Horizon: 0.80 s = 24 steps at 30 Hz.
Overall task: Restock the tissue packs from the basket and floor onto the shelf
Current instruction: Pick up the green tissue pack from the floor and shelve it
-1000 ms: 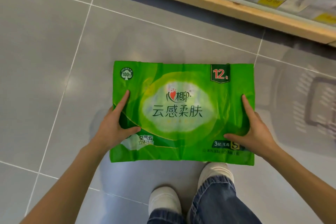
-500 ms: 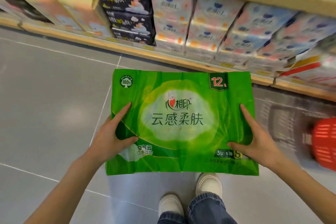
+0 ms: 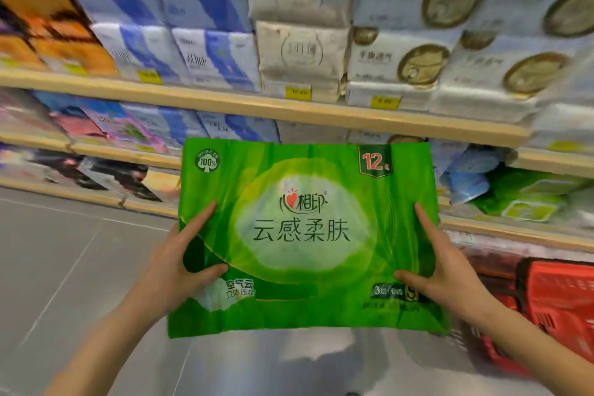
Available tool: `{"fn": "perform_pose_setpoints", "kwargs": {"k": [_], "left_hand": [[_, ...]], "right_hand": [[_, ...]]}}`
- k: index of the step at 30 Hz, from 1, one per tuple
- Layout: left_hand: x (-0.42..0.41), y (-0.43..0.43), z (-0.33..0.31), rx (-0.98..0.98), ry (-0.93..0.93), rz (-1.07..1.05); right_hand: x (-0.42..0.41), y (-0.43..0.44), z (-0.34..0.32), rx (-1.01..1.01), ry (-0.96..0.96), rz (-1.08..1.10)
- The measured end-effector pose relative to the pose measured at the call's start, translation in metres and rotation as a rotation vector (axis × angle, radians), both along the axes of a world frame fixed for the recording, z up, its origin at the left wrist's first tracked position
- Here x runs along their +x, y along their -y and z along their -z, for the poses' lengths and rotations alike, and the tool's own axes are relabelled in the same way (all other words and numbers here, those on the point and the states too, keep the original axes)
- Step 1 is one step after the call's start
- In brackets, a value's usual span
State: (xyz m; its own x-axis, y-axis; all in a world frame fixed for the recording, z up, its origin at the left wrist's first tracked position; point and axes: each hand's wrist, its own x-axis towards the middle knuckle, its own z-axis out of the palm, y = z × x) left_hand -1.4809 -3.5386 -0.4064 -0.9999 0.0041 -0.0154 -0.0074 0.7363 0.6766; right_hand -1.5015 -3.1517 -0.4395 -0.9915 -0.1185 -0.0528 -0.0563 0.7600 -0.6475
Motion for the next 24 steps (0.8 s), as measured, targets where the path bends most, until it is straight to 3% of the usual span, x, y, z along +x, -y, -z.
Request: {"fn": "perform_pose_setpoints", "kwargs": {"k": [8,16,24], "left_hand": [[-0.004,-0.012,-0.175,-0.081,-0.283,0.146],[0.019,-0.035,-0.313,-0.024,-0.579,0.350],[0.059,-0.072,-0.412,0.071,-0.818,0.480]], "right_hand": [[0.036,-0.012,-0.151,-0.144,-0.270,0.121],[0.132,-0.016,-0.305,-0.050,-0.545,0.321],[0.230,-0.033,-0.419,0.102,-0.808,0.520]]}}
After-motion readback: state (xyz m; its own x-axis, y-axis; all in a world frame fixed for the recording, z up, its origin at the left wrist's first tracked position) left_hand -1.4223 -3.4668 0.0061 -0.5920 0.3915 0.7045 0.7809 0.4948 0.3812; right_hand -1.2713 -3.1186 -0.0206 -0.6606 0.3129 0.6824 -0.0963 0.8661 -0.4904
